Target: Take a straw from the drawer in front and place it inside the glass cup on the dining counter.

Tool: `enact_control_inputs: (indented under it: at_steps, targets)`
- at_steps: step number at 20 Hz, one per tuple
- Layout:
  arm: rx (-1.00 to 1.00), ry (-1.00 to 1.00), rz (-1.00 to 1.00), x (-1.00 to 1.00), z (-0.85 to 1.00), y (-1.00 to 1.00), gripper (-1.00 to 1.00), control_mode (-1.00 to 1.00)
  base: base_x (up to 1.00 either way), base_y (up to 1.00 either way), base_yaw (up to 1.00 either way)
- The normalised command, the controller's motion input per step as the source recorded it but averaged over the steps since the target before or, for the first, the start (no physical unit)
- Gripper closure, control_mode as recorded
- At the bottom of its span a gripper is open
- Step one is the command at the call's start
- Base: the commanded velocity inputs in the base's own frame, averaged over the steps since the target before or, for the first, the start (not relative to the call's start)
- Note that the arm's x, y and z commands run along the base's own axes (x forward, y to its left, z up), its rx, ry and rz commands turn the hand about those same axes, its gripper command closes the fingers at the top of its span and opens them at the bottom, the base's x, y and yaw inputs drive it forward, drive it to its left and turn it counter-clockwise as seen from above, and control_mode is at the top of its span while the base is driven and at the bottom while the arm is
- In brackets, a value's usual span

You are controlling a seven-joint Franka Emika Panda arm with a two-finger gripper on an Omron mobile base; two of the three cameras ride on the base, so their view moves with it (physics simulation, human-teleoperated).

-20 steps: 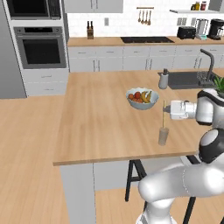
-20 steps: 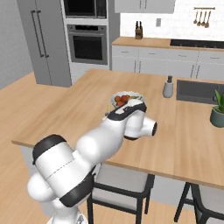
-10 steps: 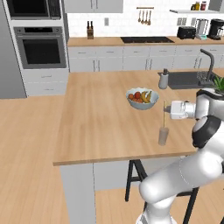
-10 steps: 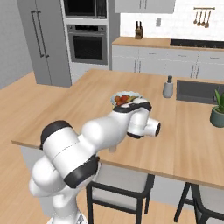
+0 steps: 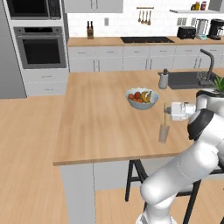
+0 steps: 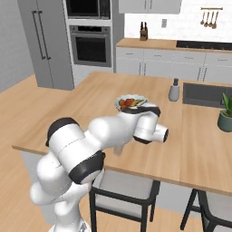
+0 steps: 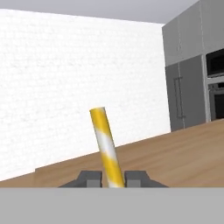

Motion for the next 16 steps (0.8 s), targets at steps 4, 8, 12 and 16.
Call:
enact_control_inputs:
  at_steps: [4,8,12,16]
  targets:
    - [0.03,0.00,0.00,-0.63,0.00,0.13,1.00,-1.00,0.00,0.00,0.00]
    - [0.03,0.00,0.00,-0.58,0.05,0.10,1.00,-1.00,0.00,0.00,0.00]
    - [0.01,0.00,0.00,-0.09,0.07,0.31,1.00,-1.00,0.00,0.00,0.00]
    - [0.00,0.00,0.00,0.05,0.07,0.41,1.00,-1.00,0.00,0.00,0.00]
